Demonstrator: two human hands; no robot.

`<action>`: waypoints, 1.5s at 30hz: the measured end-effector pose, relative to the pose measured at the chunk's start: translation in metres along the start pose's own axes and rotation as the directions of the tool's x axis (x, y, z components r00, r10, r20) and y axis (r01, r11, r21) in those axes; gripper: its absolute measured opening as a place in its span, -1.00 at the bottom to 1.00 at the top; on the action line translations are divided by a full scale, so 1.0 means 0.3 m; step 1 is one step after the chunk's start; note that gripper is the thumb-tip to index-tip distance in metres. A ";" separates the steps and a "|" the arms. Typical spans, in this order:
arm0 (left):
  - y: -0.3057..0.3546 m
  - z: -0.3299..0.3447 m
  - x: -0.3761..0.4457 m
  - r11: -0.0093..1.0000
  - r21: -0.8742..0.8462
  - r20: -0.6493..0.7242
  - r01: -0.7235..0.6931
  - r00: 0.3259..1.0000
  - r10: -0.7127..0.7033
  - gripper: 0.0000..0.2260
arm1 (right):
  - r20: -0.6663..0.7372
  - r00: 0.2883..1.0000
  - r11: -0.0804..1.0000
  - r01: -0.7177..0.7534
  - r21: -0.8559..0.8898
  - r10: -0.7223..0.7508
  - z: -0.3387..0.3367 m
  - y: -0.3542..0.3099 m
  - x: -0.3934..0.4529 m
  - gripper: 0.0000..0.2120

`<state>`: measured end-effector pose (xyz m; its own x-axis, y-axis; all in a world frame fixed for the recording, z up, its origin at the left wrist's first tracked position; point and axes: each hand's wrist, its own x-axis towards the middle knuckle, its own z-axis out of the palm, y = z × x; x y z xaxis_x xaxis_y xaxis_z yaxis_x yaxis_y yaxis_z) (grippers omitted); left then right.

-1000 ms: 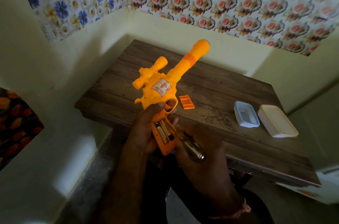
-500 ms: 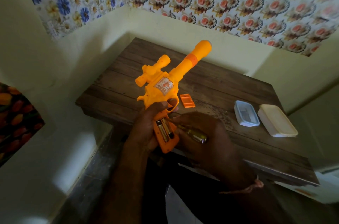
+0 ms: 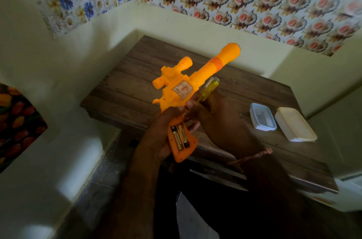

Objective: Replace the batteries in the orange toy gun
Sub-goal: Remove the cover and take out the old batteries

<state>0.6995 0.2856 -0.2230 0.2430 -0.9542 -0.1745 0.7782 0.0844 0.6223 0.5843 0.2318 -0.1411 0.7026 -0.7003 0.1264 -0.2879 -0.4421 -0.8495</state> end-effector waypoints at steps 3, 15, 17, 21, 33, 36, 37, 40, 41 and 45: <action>-0.012 -0.005 0.002 1.000 0.015 0.039 0.003 0.999 -0.003 -0.67 | 0.025 0.999 0.998 -0.024 -0.052 0.025 0.004 0.005 0.023 -0.77; -0.028 -0.006 0.020 1.000 0.014 0.072 -0.026 0.997 0.025 -0.69 | 0.033 0.998 0.998 -0.053 -0.027 0.054 -0.011 0.004 0.065 -0.80; -0.030 -0.003 0.021 0.999 0.018 0.084 -0.036 0.996 0.034 -0.70 | 0.000 1.000 0.999 -0.017 0.052 0.018 -0.006 0.008 0.039 -0.83; -0.023 -0.007 0.025 0.999 0.017 0.079 -0.041 0.996 0.040 -0.66 | -0.135 0.991 0.967 0.014 0.255 0.021 0.006 0.009 -0.011 -0.76; -0.016 -0.027 0.034 1.000 0.023 0.126 -0.001 0.992 -0.002 -0.17 | -0.378 0.911 0.968 0.222 0.121 -0.162 0.052 0.038 -0.148 -0.93; -0.020 -0.019 0.027 0.999 -0.028 0.200 0.038 0.979 -0.031 -0.31 | -0.320 0.929 0.981 0.195 -0.001 -0.185 0.090 0.096 -0.157 -0.86; -0.021 -0.015 0.026 0.998 -0.025 0.193 0.050 0.980 -0.044 -0.32 | -0.312 0.933 0.983 0.182 -0.024 -0.180 0.101 0.107 -0.160 -0.82; -0.020 -0.011 0.023 0.997 -0.023 0.151 0.072 0.986 -0.068 -0.43 | -0.314 0.931 0.981 0.157 -0.113 -0.185 0.114 0.122 -0.160 -0.75; -0.022 -0.010 0.024 0.997 -0.029 0.145 0.078 0.987 -0.073 -0.43 | -0.312 0.931 0.978 0.149 -0.148 -0.189 0.115 0.127 -0.157 -0.72; -0.032 -0.010 0.036 0.998 0.008 0.079 0.068 0.995 -0.068 -0.33 | -0.238 0.938 0.940 0.180 -0.291 -0.253 0.114 0.134 -0.143 -0.74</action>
<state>0.6965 0.2754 -0.2332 0.1429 -0.9774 -0.1558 0.7884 0.0172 0.6150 0.5647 0.2632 -0.1981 0.5767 -0.6780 0.4558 -0.3333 -0.7046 -0.6264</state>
